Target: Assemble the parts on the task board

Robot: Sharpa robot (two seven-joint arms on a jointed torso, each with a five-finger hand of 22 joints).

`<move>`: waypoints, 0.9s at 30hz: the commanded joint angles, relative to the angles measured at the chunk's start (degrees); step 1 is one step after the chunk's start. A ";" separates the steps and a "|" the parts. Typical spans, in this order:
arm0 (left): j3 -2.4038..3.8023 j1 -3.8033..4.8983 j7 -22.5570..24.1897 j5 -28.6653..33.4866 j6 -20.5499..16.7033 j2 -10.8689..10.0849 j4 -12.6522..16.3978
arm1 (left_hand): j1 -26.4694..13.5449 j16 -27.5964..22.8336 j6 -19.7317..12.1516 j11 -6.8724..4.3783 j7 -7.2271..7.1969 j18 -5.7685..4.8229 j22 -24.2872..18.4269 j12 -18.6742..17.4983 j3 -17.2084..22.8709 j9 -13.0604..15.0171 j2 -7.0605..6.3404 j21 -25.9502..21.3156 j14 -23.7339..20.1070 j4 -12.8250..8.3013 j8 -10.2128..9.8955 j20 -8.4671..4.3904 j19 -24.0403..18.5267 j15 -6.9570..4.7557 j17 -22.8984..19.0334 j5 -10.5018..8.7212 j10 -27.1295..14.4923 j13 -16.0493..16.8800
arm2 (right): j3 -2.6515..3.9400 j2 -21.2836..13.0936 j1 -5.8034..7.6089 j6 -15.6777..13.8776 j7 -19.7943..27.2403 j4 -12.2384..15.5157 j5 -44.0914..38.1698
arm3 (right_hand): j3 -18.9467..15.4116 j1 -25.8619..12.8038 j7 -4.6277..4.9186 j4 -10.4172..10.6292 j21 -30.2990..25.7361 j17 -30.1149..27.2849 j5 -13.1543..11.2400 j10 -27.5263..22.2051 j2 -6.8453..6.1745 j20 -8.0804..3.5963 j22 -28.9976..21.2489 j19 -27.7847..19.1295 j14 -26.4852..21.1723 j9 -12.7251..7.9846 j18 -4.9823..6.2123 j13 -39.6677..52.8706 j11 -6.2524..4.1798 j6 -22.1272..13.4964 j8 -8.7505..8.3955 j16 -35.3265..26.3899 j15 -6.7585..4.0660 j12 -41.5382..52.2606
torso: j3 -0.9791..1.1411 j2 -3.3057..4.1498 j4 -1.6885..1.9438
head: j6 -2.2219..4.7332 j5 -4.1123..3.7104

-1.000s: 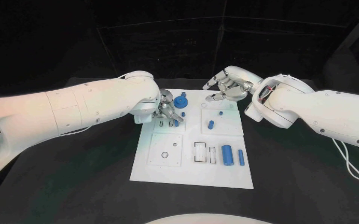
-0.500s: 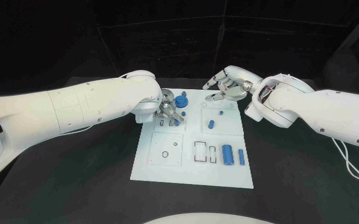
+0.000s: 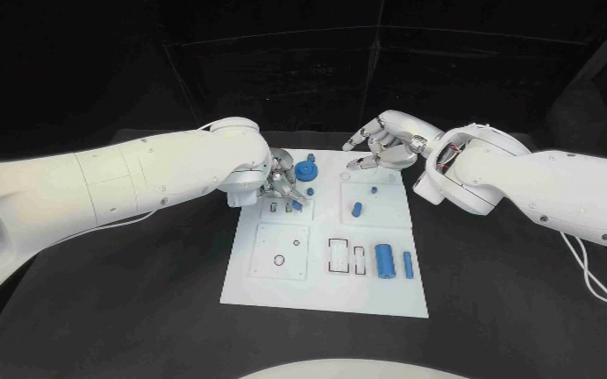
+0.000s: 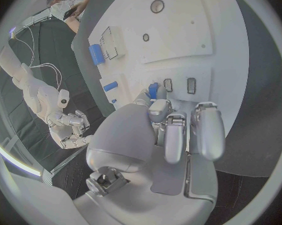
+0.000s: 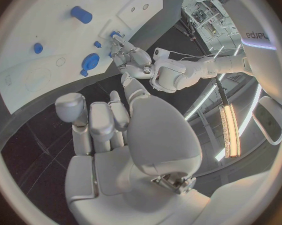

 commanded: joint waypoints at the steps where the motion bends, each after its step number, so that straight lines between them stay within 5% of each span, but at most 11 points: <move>1: -0.02 -0.05 2.12 2.11 -3.23 -0.76 0.67 | -4.36 0.18 0.47 -0.23 0.08 -0.53 -0.26 -0.36 21.62 1.37 -7.31 -0.22 6.06 -5.19 1.01 -0.12 -0.25 0.03 15.09 -0.01 0.62 -0.12 | 0.03 0.08 0.14 0.59 0.02 -0.07 -0.14 | -0.20 -0.40 0.21 0.13 -0.27 0.05 0.31 -0.24 0.02 -0.01 0.07 -0.31 -0.25 -0.06 1.14 0.02 -0.08 -0.29 -0.20 -0.22 0.02 0.08 | 0.02 0.01 0.00 | -0.03 -0.09; 2: -0.02 -0.05 2.33 2.64 -3.80 -1.08 0.93 | -7.42 0.18 0.15 -0.39 0.24 -0.57 -0.23 -0.33 28.50 2.33 -10.18 -0.31 6.06 -5.70 1.87 -0.01 -0.21 -0.10 15.09 -0.23 0.84 -0.18 | 0.03 0.09 0.14 0.62 0.01 -0.11 -0.14 | -0.20 -0.40 0.21 0.13 -0.27 0.05 0.31 -0.24 0.02 -0.01 0.07 -0.31 -0.25 -0.06 1.14 0.02 -0.08 -0.29 -0.20 -0.22 0.02 0.08 | 0.02 -0.01 0.04 | -0.06 -0.11; 6: -0.01 -0.04 2.71 4.11 -5.79 -2.41 2.11 | -10.18 0.18 0.12 -0.25 0.06 -0.57 -0.17 -0.35 32.74 3.38 -11.36 -0.39 6.06 -6.78 2.94 -0.03 -0.18 -0.03 15.09 -0.46 1.01 -0.30 | 0.03 0.08 0.14 0.71 -0.06 -0.27 -0.14 | -0.20 -0.41 0.21 0.14 -0.29 0.01 0.37 -0.24 0.03 -0.01 0.04 -0.31 -0.25 -0.06 1.14 0.01 -0.08 -0.28 -0.19 -0.24 0.02 0.07 | 0.03 -0.03 0.10 | -0.03 -0.07; 18: -0.04 -0.07 3.00 2.45 -11.05 -5.53 5.54 | -13.05 0.18 -0.15 -0.21 -0.10 -0.57 -0.13 -0.38 36.26 4.57 -12.23 -0.50 6.06 -8.45 3.99 -0.07 -0.14 -0.12 15.09 -0.66 1.21 -0.45 | 0.02 -0.02 0.13 0.84 -0.19 -0.50 -0.14 | -0.20 -0.41 0.21 0.14 -0.29 0.01 0.37 -0.24 0.03 -0.01 0.04 -0.31 -0.25 -0.06 1.14 0.01 -0.08 -0.28 -0.19 -0.24 0.02 0.07 | 0.04 0.01 0.00 | -0.10 0.41; 27: -0.08 -1.23 2.97 -0.67 -14.32 -7.36 7.52 | -13.47 0.18 -0.12 -0.26 -0.16 -0.59 0.01 -0.25 36.63 4.75 -12.35 -0.44 6.06 -8.66 4.16 -0.08 -0.09 -0.13 15.09 -0.71 1.35 -0.31 | 0.02 -0.20 0.13 0.85 -0.22 -0.56 -0.14 | -0.22 -0.45 0.21 0.16 -0.32 0.02 0.43 -0.24 0.03 -0.01 0.01 -0.30 -0.23 -0.06 1.14 -0.02 -0.08 -0.28 -0.19 -0.26 0.01 0.06 | 0.00 0.01 0.10 | -0.34 0.58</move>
